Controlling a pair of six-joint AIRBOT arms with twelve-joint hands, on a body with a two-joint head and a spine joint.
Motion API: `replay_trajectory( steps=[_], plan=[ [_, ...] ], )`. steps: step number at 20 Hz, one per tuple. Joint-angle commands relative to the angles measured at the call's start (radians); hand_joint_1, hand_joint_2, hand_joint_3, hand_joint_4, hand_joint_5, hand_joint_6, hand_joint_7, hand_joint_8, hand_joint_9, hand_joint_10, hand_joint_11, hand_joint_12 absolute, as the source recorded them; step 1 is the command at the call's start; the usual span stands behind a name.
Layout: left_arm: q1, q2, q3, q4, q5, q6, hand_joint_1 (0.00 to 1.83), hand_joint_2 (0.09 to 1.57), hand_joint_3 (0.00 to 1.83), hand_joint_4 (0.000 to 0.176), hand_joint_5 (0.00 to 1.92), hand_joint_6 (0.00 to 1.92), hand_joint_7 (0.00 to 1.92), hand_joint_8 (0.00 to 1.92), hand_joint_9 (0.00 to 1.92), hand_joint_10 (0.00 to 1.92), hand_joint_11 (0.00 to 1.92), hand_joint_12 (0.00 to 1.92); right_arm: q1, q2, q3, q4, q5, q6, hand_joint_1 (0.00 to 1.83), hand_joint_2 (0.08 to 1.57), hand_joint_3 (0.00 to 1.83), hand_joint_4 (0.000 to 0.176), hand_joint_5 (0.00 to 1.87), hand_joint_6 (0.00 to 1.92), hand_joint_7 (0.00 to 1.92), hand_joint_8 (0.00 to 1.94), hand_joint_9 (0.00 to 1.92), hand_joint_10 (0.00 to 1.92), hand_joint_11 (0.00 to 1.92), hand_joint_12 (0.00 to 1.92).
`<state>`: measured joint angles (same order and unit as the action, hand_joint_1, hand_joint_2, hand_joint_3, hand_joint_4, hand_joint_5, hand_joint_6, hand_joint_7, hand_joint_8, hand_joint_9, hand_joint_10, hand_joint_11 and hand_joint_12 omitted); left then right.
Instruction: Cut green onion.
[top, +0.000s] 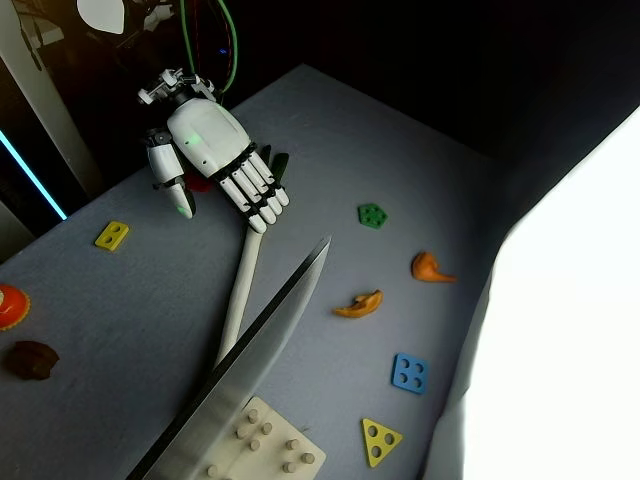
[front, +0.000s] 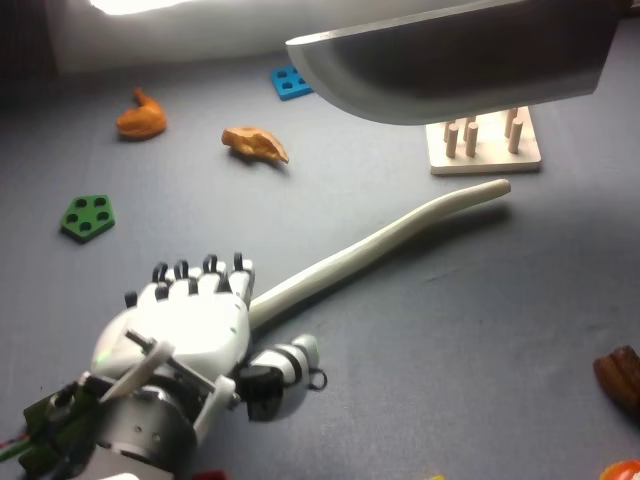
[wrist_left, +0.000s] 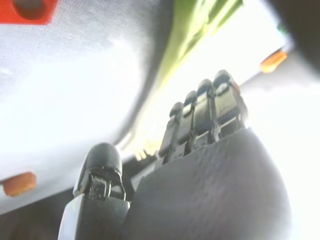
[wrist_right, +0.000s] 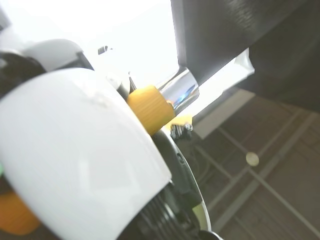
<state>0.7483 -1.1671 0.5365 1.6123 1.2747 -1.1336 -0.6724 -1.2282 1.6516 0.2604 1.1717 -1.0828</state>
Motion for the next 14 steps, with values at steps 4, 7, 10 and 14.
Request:
replay_trajectory(
  steps=[4,7,10,14],
  plan=[
    [-0.044,0.05,0.002,0.118,-0.015,0.028,0.0,1.4,0.0,0.0,0.0,0.0,0.0,0.0,0.0,0.0,0.0,0.0,0.003,-0.009,0.041,0.05,0.12,0.017,1.53,0.89,0.61,0.176,1.37,1.92,1.58,1.94,1.68,1.92,1.73,1.92],
    [-0.066,0.083,0.002,0.154,-0.074,0.034,0.0,1.39,0.0,0.0,0.0,0.0,0.0,0.0,0.0,0.0,0.0,0.0,0.003,-0.02,0.061,0.051,0.117,0.033,1.54,0.89,0.62,0.176,1.42,1.92,1.6,1.94,1.7,1.92,1.75,1.92],
    [-0.087,0.121,0.002,0.193,-0.155,0.036,0.0,1.39,0.0,0.0,0.0,0.0,0.0,0.0,0.0,0.0,0.0,0.0,-0.003,-0.035,0.091,0.051,0.111,0.045,1.53,0.9,0.64,0.176,1.39,1.92,1.58,1.94,1.68,1.92,1.74,1.92],
    [-0.117,0.169,0.005,0.239,-0.271,0.037,0.0,1.4,0.0,0.0,0.0,0.0,0.0,0.0,0.0,0.0,0.0,0.0,-0.02,-0.046,0.121,0.051,0.109,0.071,1.55,0.89,0.65,0.176,1.41,1.92,1.59,1.94,1.69,1.92,1.73,1.92]
  ],
)
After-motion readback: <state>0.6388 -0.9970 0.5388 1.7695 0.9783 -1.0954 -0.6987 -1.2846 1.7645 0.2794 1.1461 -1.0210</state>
